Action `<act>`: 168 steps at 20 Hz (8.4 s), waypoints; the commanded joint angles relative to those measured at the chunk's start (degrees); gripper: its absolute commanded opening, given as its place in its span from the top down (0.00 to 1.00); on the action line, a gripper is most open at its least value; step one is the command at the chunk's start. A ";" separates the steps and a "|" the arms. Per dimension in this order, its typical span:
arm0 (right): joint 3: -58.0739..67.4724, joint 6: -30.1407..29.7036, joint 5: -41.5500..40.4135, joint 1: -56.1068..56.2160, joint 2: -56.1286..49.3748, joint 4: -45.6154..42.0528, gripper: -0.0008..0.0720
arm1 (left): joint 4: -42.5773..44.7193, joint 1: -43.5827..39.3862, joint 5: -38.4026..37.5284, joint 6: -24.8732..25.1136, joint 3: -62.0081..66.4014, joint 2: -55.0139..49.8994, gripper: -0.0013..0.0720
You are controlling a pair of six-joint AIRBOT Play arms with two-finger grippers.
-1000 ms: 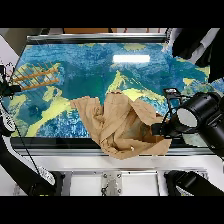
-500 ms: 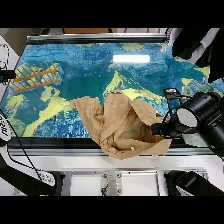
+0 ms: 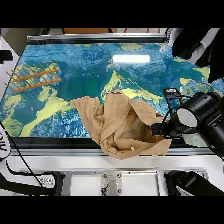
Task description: Fold the clothes and pants, and hang the long-sleeved shirts on hangers.
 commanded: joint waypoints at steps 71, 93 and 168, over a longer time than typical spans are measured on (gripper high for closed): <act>31.82 -14.60 0.83 -7.63 -14.58 6.01 0.97 | -69.79 -24.35 -24.28 87.67 -62.42 16.65 0.97; 31.82 -2.58 -15.06 7.41 -21.31 16.79 0.97 | -70.12 -24.52 -22.29 87.60 -61.09 15.54 0.96; -20.85 -119.82 -1.53 -58.88 -6.38 72.96 0.15 | -70.01 -24.52 -23.50 87.56 -61.09 15.54 0.96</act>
